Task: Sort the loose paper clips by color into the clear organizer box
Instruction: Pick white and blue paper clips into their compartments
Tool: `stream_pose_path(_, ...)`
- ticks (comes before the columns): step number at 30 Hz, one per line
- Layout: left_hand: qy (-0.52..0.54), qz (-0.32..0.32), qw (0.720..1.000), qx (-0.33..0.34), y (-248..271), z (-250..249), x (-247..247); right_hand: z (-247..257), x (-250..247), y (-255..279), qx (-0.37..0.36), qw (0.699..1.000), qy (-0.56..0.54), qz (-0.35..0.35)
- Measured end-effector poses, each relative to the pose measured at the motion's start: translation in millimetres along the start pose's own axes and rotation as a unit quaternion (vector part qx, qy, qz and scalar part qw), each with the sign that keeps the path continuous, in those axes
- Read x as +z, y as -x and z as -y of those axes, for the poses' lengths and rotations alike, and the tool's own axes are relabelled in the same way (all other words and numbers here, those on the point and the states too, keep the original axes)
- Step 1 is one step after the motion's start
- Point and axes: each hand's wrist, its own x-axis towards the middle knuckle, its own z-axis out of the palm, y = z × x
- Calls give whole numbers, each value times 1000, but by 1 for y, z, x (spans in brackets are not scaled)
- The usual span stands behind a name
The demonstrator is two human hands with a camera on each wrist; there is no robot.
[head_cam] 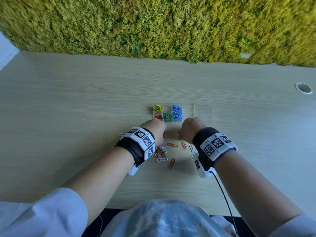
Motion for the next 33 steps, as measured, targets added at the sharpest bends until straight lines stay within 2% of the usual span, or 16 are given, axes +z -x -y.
stream_pose_path(6, -12, 33, 999, -3, -5, -3, -3, -8, 3, -3, -12, 1000, -27, 1)
stream_pose_path(8, 20, 30, 999, 4, -4, 0, -4, -17, 3, 1, -16, 984, -178, -7)
stream_pose_path(9, 59, 25, 998, -1, -3, 2, -3, -24, 3, 3, -15, 959, -284, -8)
stream_pose_path(10, 107, 22, 994, -11, 0, 4, -4, -32, 5, 6, -8, 912, -410, -2)
stream_pose_path(12, 240, 36, 969, -42, 4, 8, -4, -46, 7, 17, 7, 756, -654, 28)
stream_pose_path(13, 335, 54, 939, -55, 5, 10, -4, -54, 9, 22, 10, 679, -733, 41)
stream_pose_path(14, 434, 65, 897, -59, 5, 12, -4, -60, 11, 27, 8, 624, -780, 53)
stream_pose_path(15, 521, 66, 849, -55, 3, 14, -3, -65, 12, 31, 2, 590, -805, 66)
stream_pose_path(17, 619, 54, 782, -45, -1, 16, -2, -70, 15, 34, -12, 569, -819, 81)
stream_pose_path(18, 633, 45, 772, -43, -3, 15, 0, -70, 16, 34, -11, 578, -812, 79)
stream_pose_path(19, 632, 35, 773, -39, -5, 12, 0, -70, 17, 34, 0, 606, -792, 73)
stream_pose_path(20, 610, 25, 791, -33, -8, 9, 2, -70, 19, 33, 11, 652, -756, 62)
stream_pose_path(23, 456, 16, 890, -2, -14, 0, 4, -68, 18, 32, 31, 839, -543, 14)
stream_pose_path(25, 317, 16, 948, 29, -16, -4, 3, -67, 17, 32, 39, 926, -376, -19)
stream_pose_path(28, 136, 9, 989, 51, -16, -10, 1, -64, 20, 35, 47, 968, -245, -20)
stream_pose_path(33, -8, -20, 998, 54, -17, -17, 0, -54, 19, 40, 63, 984, -164, -18)
